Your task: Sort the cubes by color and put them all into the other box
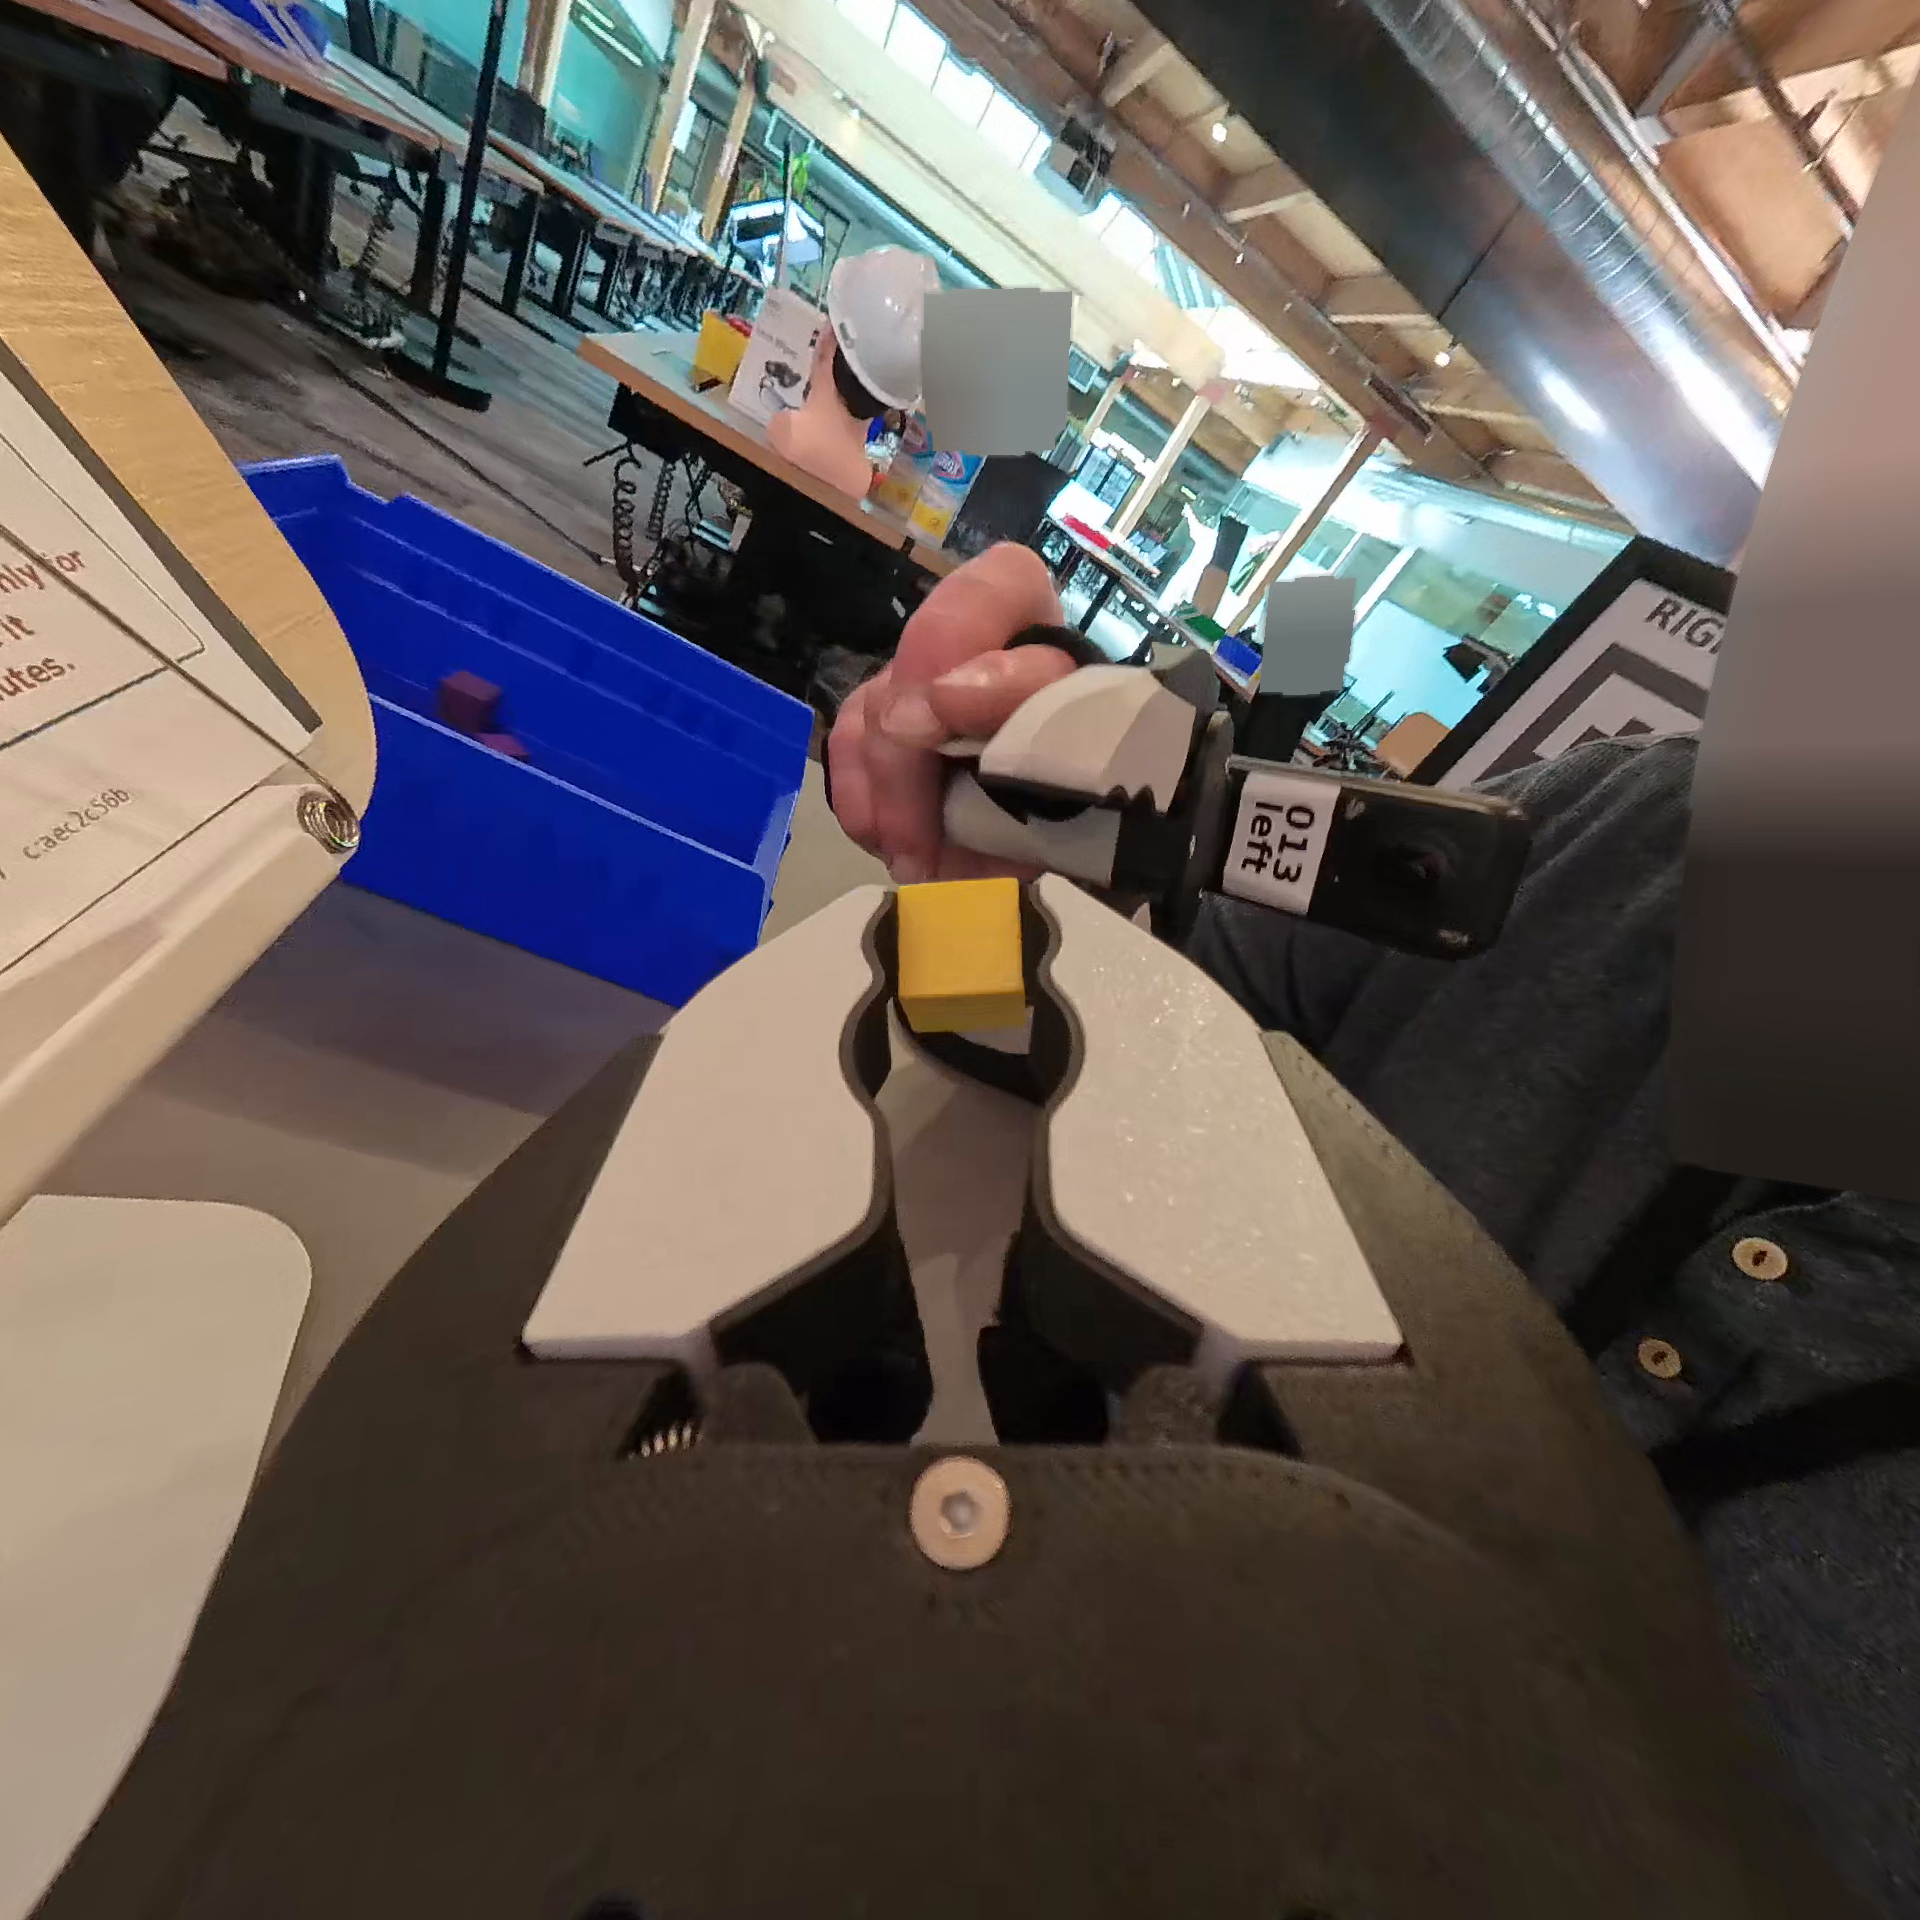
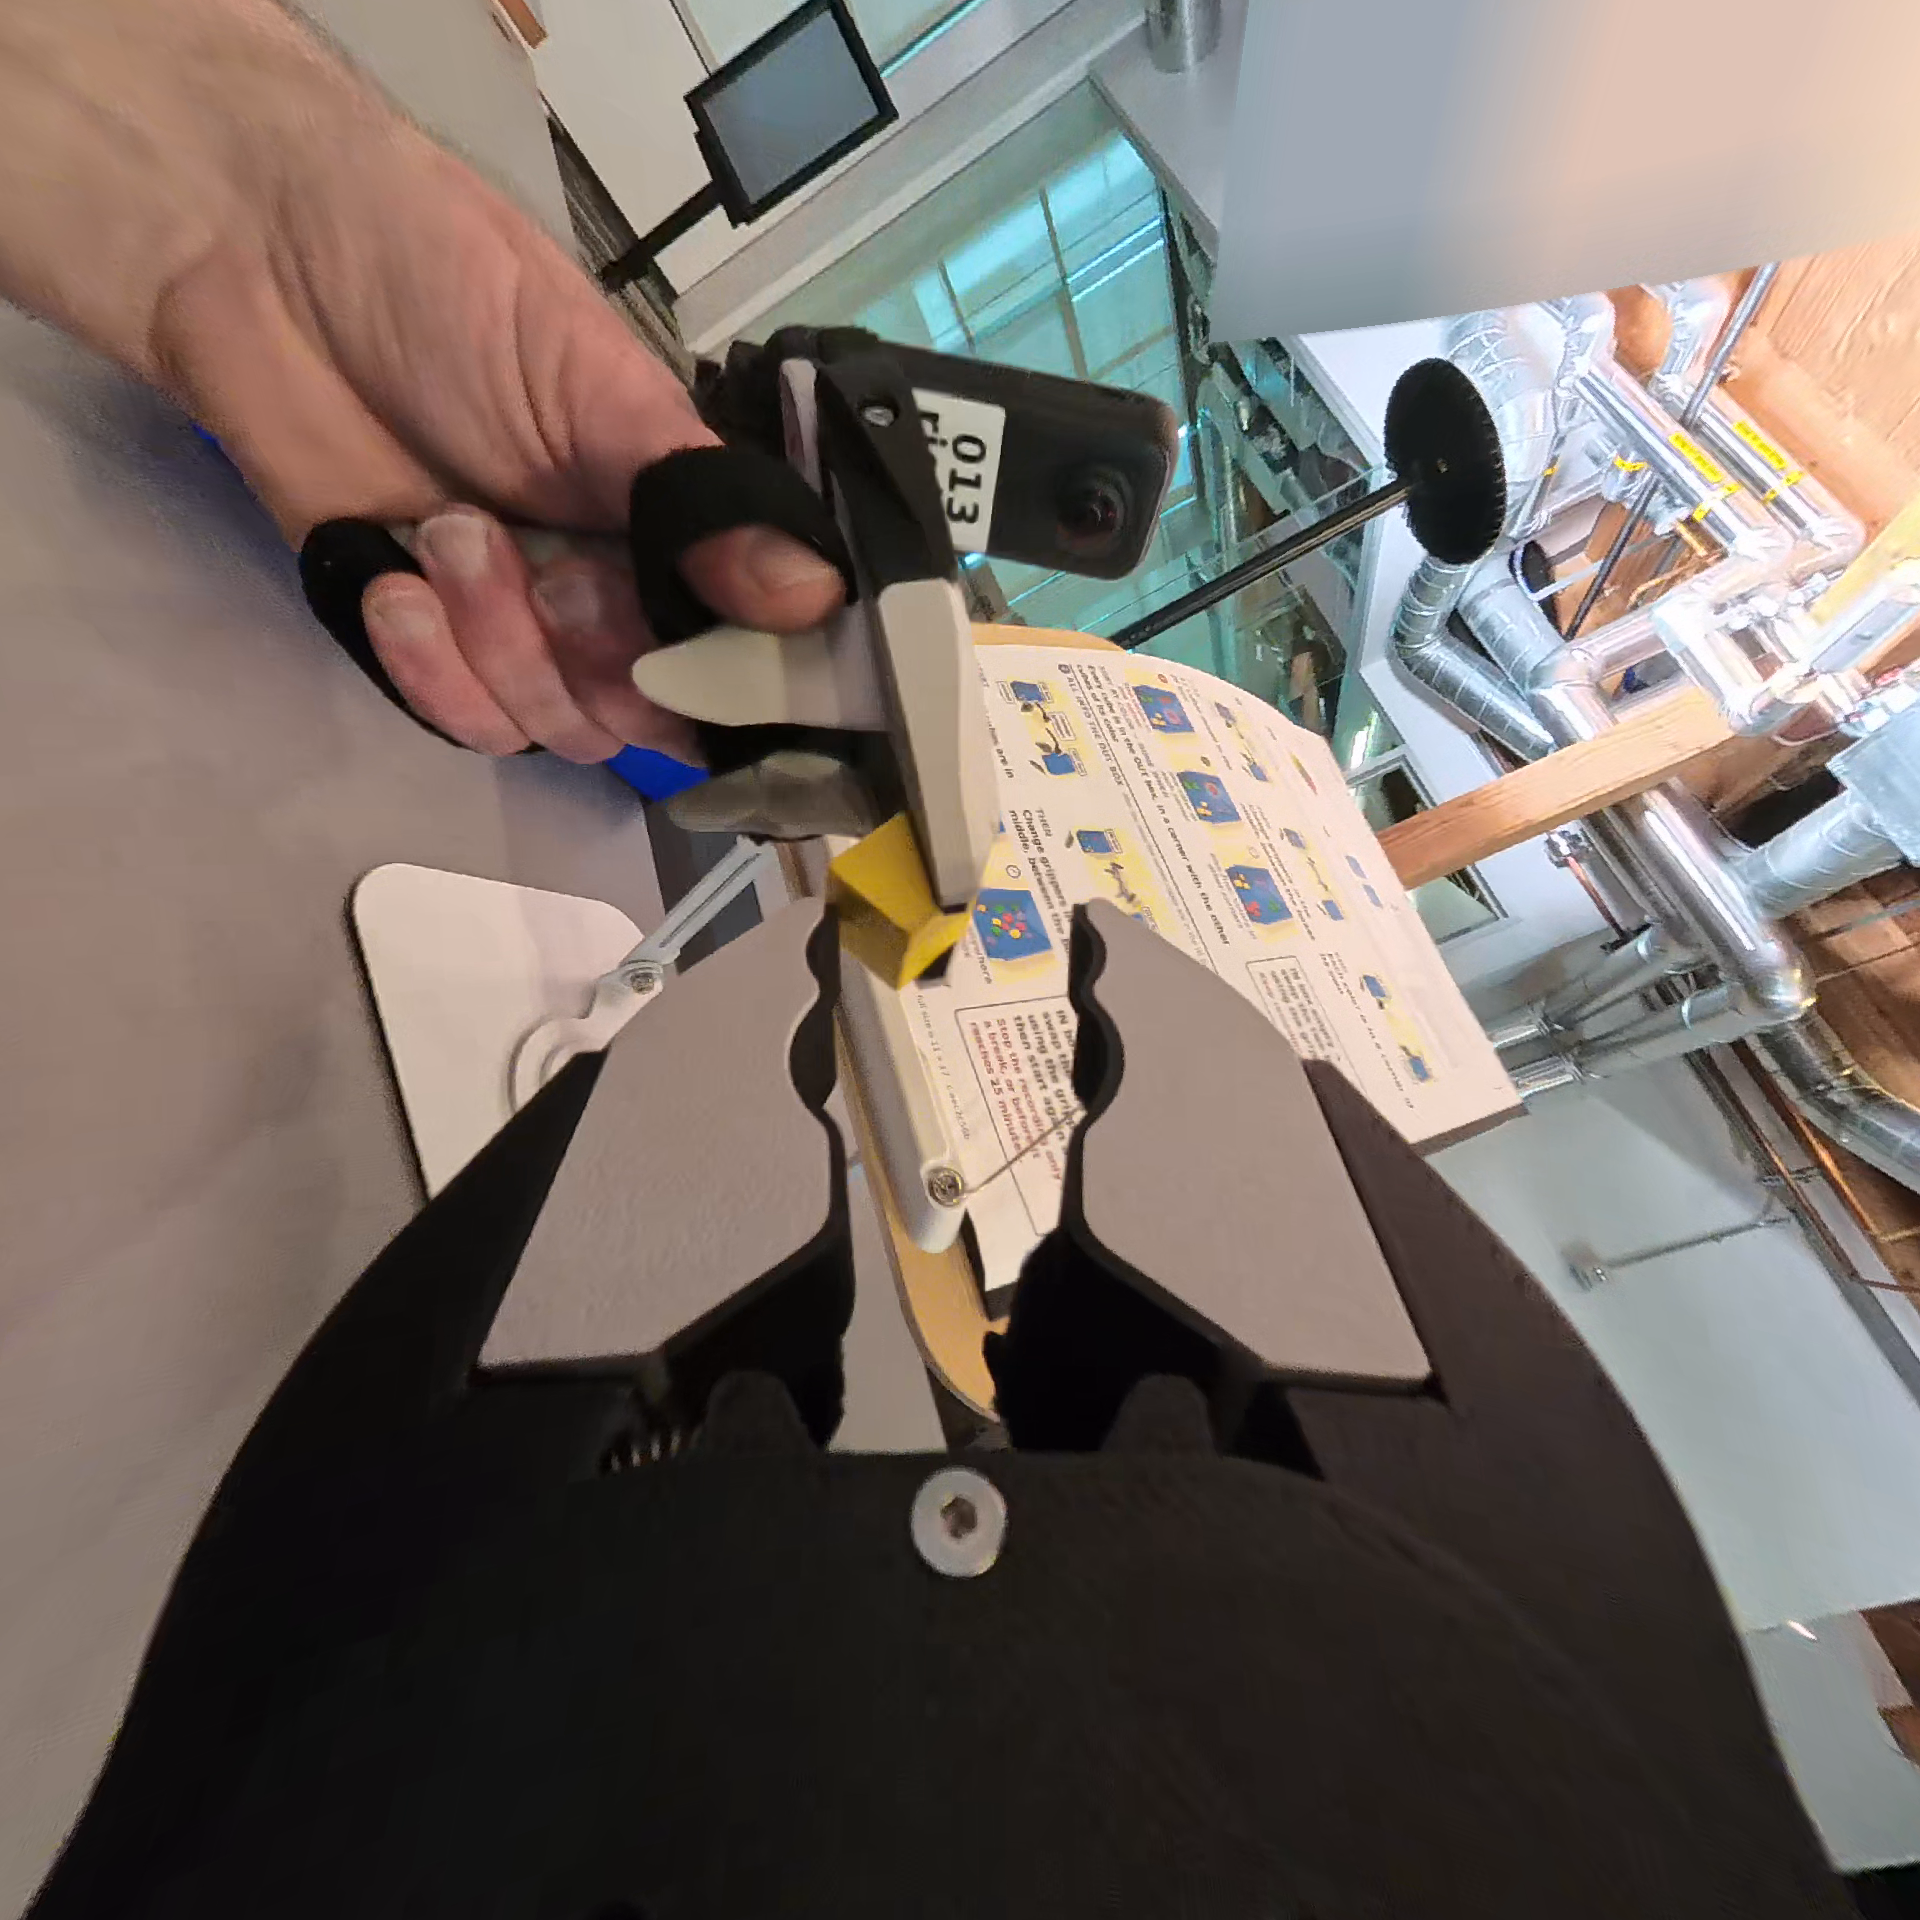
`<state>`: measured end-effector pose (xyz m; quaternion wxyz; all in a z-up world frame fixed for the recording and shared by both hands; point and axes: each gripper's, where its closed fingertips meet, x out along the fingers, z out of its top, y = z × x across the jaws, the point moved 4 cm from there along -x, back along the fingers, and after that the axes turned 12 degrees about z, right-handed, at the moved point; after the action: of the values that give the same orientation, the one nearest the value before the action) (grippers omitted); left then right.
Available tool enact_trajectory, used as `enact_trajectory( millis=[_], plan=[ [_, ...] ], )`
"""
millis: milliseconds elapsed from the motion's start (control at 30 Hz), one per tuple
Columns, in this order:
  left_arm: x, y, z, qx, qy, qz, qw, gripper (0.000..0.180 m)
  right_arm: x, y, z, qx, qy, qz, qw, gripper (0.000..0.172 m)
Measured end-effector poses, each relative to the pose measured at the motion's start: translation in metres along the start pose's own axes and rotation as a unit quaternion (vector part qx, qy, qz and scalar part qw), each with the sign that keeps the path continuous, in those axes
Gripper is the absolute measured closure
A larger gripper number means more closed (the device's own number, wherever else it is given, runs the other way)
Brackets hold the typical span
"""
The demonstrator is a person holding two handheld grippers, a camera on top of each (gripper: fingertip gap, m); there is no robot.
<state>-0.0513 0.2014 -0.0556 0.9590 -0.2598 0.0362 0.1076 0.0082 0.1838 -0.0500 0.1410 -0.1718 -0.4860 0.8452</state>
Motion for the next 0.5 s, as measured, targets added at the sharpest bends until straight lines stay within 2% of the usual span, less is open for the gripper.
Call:
enact_trajectory(
  millis=[333,500],
  plan=[
    [0.008,-0.002,-0.004,-0.027,-0.015,-0.031,0.999,0.158,0.007,0.010,0.001,0.001,-0.005,0.005,1.000,0.135],
    [0.008,-0.006,-0.009,-0.014,0.020,-0.053,0.998,0.158,0.008,0.013,0.001,0.016,-0.011,0.022,1.000,0.139]
  ],
)
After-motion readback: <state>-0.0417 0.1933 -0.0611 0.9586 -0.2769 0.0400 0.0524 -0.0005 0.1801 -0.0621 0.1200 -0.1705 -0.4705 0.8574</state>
